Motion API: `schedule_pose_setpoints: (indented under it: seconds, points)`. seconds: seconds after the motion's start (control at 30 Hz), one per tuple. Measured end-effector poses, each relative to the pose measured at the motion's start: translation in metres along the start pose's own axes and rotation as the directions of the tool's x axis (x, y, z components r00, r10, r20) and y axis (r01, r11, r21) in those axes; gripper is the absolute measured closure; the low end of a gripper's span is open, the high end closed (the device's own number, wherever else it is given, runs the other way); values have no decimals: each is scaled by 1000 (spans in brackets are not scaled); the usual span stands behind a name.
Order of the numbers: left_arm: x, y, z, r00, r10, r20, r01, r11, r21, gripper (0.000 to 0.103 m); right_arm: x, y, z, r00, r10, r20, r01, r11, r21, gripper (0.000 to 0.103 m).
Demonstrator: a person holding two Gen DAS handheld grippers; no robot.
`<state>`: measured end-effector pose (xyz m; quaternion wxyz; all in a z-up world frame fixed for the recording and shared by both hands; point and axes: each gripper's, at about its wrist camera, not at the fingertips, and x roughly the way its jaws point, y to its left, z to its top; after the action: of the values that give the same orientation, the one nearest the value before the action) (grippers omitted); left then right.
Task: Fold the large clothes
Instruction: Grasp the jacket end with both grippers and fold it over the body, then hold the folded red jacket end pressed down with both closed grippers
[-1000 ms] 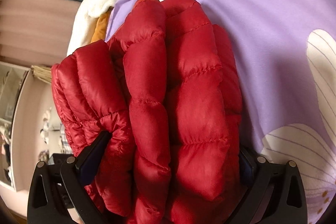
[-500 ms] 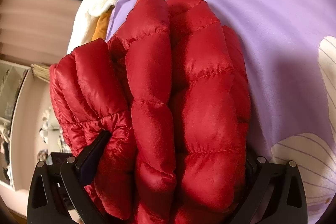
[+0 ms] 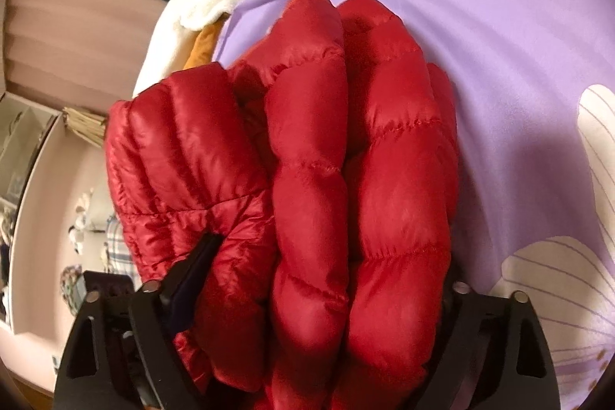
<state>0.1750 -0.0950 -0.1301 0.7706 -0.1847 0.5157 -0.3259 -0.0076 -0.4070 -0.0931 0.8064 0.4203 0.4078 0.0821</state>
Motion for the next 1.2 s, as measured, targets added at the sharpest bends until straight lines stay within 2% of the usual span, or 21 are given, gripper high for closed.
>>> schedule_pose_setpoints:
  seconds: [0.1,0.3,0.73,1.2]
  points:
    - [-5,-6,0,1000,13,10,-13,1000,18,8,-5,4,-3,1000,6,13,-6,1000,-26,26]
    - [-9,-18,-5,999,35,20,-36,999,40,8,-14,14,-12,999,5,34,-2,997,-75,32]
    - [-27,-44,-12,999,37,36,-40,997,63,8,-17,20,-18,998,21,59,-15,994,-107,33]
    - [-40,-45,-12,998,33,51,-37,996,82,8,-22,19,-21,997,40,65,-31,991,-132,33]
